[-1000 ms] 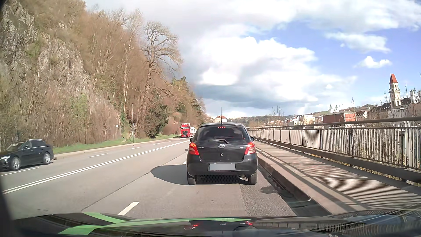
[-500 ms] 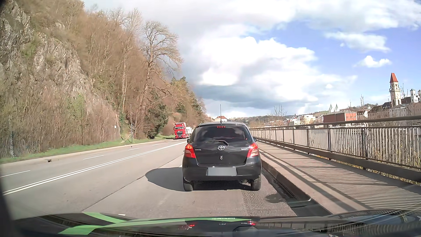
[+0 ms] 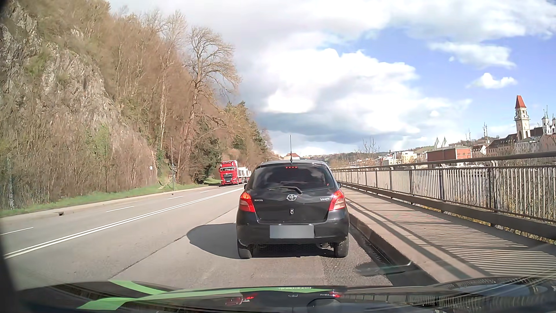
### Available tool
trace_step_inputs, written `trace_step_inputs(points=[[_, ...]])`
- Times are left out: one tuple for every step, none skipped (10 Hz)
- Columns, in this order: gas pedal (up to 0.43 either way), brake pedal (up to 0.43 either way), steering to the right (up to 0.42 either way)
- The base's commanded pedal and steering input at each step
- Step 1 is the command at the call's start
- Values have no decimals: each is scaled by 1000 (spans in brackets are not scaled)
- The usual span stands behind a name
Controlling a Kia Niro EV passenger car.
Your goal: Follow the waypoints while adhering to traffic rules and regulations
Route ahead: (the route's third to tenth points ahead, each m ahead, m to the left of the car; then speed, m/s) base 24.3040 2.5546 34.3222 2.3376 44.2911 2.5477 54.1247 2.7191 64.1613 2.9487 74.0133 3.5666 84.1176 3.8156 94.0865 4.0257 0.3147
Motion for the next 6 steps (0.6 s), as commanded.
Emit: trace_step_inputs(points=[[0,293,-8],[0,293,-8],[0,268,-8],[0,250,-8],[0,232,-8],[0,226,-8]])
